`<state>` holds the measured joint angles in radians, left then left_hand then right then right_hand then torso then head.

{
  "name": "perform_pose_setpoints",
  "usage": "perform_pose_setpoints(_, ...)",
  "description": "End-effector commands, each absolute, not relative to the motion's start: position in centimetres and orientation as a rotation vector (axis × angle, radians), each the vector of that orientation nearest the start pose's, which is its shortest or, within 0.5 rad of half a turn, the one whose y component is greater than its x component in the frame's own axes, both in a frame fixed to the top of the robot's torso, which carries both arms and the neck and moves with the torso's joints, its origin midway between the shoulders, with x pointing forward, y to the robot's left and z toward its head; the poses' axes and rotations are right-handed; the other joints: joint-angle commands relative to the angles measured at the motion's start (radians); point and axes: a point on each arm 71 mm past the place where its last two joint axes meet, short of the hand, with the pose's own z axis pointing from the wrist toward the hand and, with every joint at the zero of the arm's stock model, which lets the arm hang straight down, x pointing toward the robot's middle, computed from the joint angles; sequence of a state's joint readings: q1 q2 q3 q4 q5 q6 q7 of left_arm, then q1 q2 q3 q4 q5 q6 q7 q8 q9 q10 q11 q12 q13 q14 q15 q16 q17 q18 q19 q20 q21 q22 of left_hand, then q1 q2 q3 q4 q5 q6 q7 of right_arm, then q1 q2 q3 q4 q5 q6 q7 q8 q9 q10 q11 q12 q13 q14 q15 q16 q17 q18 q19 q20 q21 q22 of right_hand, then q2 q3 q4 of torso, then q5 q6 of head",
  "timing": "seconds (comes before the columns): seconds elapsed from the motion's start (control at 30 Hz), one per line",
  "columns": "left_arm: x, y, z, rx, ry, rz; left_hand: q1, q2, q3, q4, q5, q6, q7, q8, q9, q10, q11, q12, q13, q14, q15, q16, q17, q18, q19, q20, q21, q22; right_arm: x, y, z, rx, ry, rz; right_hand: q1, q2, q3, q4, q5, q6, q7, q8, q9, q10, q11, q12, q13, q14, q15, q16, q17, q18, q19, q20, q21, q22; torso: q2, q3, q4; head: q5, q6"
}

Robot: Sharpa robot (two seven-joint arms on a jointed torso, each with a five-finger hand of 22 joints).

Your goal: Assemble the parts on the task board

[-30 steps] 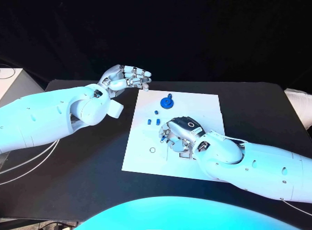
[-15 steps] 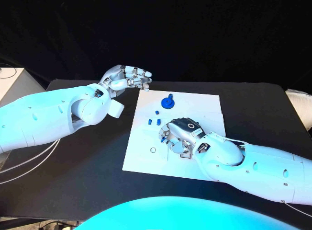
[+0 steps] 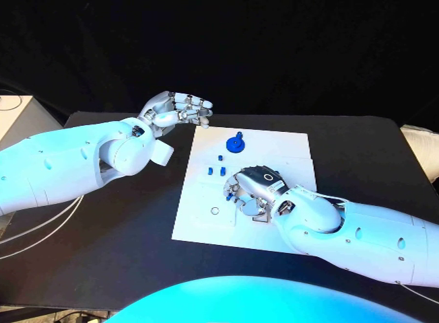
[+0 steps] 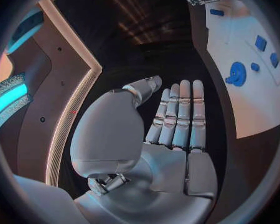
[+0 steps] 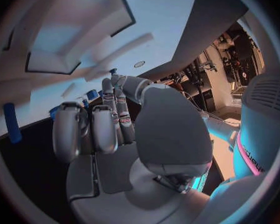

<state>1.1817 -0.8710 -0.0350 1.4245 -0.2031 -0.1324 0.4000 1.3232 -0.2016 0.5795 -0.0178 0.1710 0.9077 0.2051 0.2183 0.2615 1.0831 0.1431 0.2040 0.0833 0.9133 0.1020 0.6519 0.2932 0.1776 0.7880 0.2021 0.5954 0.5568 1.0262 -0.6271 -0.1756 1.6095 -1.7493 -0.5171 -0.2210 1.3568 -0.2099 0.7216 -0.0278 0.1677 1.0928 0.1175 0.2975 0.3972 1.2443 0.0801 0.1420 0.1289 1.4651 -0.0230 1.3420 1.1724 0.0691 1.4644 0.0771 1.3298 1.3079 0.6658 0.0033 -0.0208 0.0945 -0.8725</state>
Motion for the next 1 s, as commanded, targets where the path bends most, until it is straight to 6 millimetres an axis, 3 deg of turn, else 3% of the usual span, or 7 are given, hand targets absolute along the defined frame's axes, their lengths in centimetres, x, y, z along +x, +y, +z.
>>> perform_pose_setpoints(0.03, 49.8, 23.9, -18.7, -0.889, 1.524, -1.564, 0.01, 0.002, -0.005, 0.001, 0.001, -0.002, 0.008, 0.0, -0.001, -0.003, 0.007, -0.004, -0.001, 0.005, -0.001, -0.005, 0.001, 0.0, 0.006, 0.001, -0.003, -0.001, 38.7, -7.2, -27.4, -0.414, 1.604, 0.807, -0.002, 0.012, 0.005, -0.002, 0.006, 0.003, 0.002, 0.006, 0.0, 0.035, -0.031, 0.001, 0.001, 0.028, -0.008, -0.003, 0.0, -0.018, 0.028, -0.008, 0.002, 0.133, 0.0, 0.0004, 0.0, 0.0, 0.0)
perform_pose_setpoints(1.0, 49.7, 23.9, -18.7, -0.889, 1.526, -1.565, 0.01, 0.001, -0.006, 0.001, 0.001, -0.003, 0.008, -0.001, -0.001, -0.004, 0.008, -0.005, -0.002, 0.004, -0.001, -0.006, 0.001, 0.0, 0.005, 0.002, -0.005, -0.002, 38.5, -6.5, -28.5, -0.49, 1.689, 0.785, -0.033, 0.004, -0.022, 0.002, 0.005, -0.002, 0.005, 0.005, 0.009, 0.033, -0.028, -0.018, -0.002, 0.026, -0.004, -0.007, -0.01, -0.016, 0.022, -0.005, -0.01, 0.129, 0.0, -0.0008, 0.0003, -0.002, 0.0)
